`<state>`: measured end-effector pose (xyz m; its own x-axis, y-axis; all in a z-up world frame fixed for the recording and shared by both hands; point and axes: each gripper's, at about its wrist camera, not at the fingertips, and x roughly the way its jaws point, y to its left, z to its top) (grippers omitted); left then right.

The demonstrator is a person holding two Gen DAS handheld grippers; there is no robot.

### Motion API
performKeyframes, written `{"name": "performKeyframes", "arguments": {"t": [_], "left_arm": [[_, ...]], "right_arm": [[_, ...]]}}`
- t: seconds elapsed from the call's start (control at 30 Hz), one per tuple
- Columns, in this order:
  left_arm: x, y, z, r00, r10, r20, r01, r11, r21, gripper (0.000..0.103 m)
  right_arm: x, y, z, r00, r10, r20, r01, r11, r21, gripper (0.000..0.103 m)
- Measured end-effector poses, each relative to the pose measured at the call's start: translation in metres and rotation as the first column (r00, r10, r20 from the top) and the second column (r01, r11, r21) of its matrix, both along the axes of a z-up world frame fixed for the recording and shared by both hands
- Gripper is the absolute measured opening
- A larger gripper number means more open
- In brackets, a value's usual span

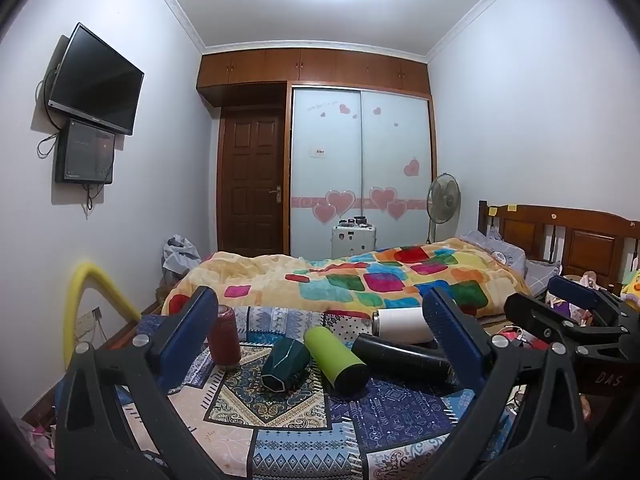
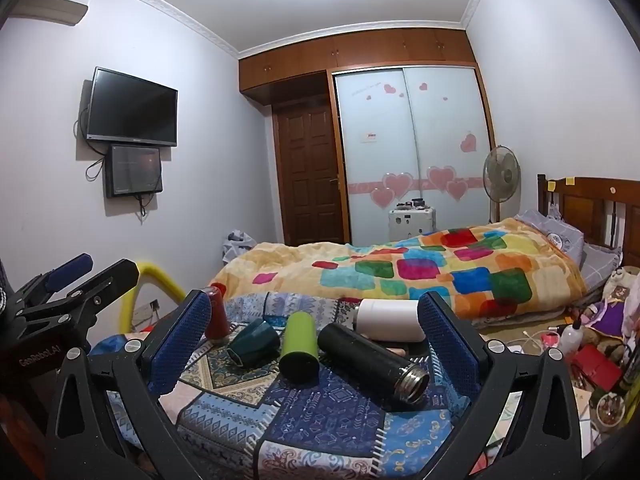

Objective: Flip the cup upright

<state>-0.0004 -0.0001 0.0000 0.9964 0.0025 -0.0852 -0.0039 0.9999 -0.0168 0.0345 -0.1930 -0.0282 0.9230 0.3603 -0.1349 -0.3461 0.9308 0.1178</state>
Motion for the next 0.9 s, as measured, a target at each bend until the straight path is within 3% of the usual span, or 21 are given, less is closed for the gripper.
{"name": "performKeyframes", "arguments": {"t": [0.9], "left_arm": [[-0.0024,-0.0078,-0.0023,1.0,0.0,-0.004,0.0,1.0,-0.005,0.103]], "right_arm": [[0.0021,0.0035,-0.0004,1.0,-0.001,-0.003,0.001,1.0,-0.002,0.103]]}}
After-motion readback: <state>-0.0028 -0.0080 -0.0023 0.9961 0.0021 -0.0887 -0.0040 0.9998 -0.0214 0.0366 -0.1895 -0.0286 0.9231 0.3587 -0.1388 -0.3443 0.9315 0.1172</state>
